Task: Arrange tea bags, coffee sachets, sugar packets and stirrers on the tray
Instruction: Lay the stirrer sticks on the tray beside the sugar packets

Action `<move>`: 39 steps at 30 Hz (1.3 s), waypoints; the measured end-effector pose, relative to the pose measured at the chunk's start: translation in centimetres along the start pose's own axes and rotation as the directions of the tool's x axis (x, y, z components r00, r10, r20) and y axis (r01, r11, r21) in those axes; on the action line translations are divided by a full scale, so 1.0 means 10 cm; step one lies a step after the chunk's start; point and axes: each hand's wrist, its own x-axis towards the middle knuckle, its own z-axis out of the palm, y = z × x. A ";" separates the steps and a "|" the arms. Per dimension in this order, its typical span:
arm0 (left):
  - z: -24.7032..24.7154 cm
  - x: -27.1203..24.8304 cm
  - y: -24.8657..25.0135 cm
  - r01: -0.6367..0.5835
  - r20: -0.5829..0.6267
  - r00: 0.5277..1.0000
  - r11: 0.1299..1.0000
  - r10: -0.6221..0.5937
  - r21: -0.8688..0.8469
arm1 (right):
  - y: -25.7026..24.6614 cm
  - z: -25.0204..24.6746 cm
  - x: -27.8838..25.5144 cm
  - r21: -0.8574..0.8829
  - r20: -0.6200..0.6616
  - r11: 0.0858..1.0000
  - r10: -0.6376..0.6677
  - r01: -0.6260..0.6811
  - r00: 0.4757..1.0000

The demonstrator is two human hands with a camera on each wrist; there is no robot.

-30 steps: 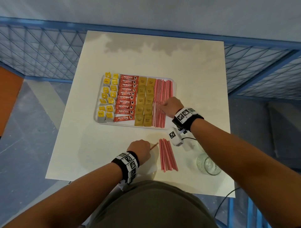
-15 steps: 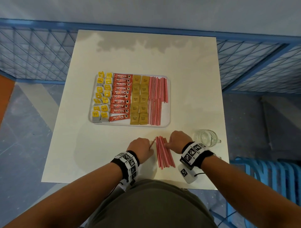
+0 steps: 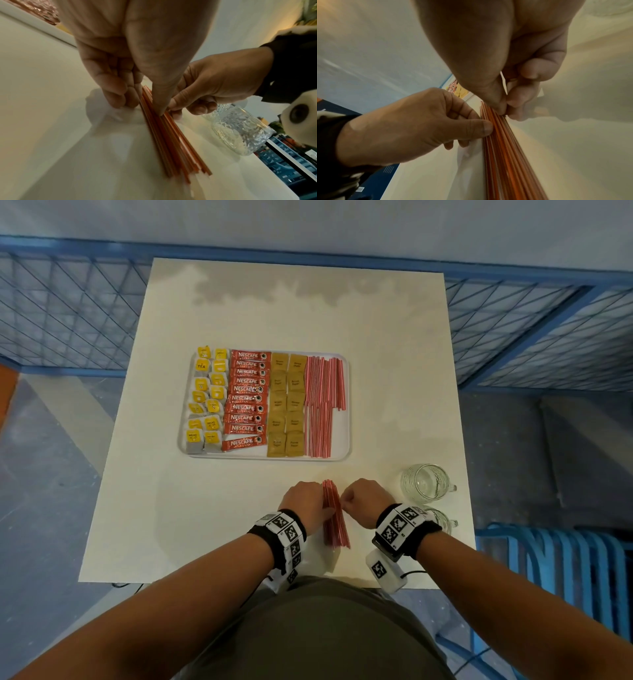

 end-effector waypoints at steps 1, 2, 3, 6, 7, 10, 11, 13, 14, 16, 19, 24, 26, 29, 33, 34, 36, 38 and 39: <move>0.00 -0.01 0.00 0.017 -0.003 1.000 1.000 -0.017 -0.004 | 0.00 0.00 0.00 0.013 0.009 1.000 -0.004 0.004 1.000; 0.00 -0.02 -0.01 0.038 -0.003 0.999 0.999 -0.038 -0.016 | 0.00 0.00 -0.01 0.024 0.013 1.000 -0.015 0.015 1.000; 0.00 -0.01 -0.02 0.061 0.002 0.998 0.998 -0.060 -0.035 | -0.01 -0.01 -0.01 0.035 0.013 0.999 -0.029 0.028 1.000; 0.00 -0.01 -0.04 0.122 0.025 0.992 0.987 -0.120 -0.100 | -0.04 -0.02 -0.04 0.060 0.015 0.996 -0.065 0.064 0.998; -0.01 -0.01 -0.05 0.138 0.031 0.990 0.983 -0.135 -0.123 | -0.04 -0.02 -0.04 0.071 0.014 0.995 -0.071 0.070 0.997; -0.01 -0.01 -0.07 0.154 0.025 0.988 0.971 -0.152 -0.185 | -0.04 -0.02 -0.03 0.104 0.010 0.992 -0.067 0.065 0.998; 0.00 -0.01 -0.08 0.157 0.021 0.988 0.969 -0.156 -0.190 | -0.03 -0.03 -0.03 0.112 0.009 0.992 -0.066 0.065 0.998; -0.01 -0.02 -0.08 0.175 0.023 0.985 0.967 -0.174 -0.188 | -0.02 -0.03 -0.03 0.116 0.014 0.991 -0.073 0.071 0.997; -0.02 -0.03 -0.09 0.181 0.028 0.984 0.965 -0.179 -0.190 | -0.02 -0.03 -0.02 0.116 0.017 0.991 -0.076 0.074 0.997; -0.04 -0.03 -0.11 0.179 0.040 0.984 0.964 -0.174 -0.197 | 0.01 -0.02 -0.02 0.115 0.020 0.990 -0.080 0.077 0.997; -0.06 -0.02 -0.14 0.163 0.052 0.986 0.964 -0.156 -0.209 | 0.04 -0.03 -0.02 0.114 0.016 0.990 -0.090 0.087 0.996; -0.09 -0.02 -0.22 0.164 0.046 0.987 0.946 -0.157 -0.280 | 0.05 -0.09 0.01 0.153 -0.010 0.984 -0.088 0.089 0.996; -0.08 -0.03 -0.25 0.150 0.044 0.989 0.956 -0.143 -0.253 | 0.04 -0.10 0.02 0.164 -0.019 0.983 -0.077 0.079 0.997; -0.06 -0.03 -0.22 0.124 0.054 0.992 0.976 -0.116 -0.180 | 0.05 -0.09 0.05 0.162 -0.016 0.985 -0.049 0.051 0.999; -0.08 -0.02 -0.16 0.107 0.059 0.993 0.992 -0.103 -0.072 | 0.05 -0.02 0.09 0.147 0.018 0.989 -0.022 0.020 1.000; -0.08 -0.02 -0.15 0.104 0.060 0.993 0.993 -0.100 -0.056 | 0.04 0.00 0.09 0.143 0.027 0.990 -0.026 0.022 0.999; -0.10 0.00 -0.14 0.100 0.064 0.993 0.994 -0.097 -0.049 | 0.02 0.02 0.09 0.144 0.029 0.989 -0.028 0.023 0.999; -0.11 0.01 -0.14 0.116 0.078 0.991 0.992 -0.111 -0.059 | 0.01 0.04 0.10 0.156 0.026 0.987 -0.034 0.030 0.999; -0.12 0.01 -0.15 0.114 0.087 0.990 0.991 -0.108 -0.066 | 0.01 0.04 0.10 0.158 0.024 0.987 -0.041 0.037 0.999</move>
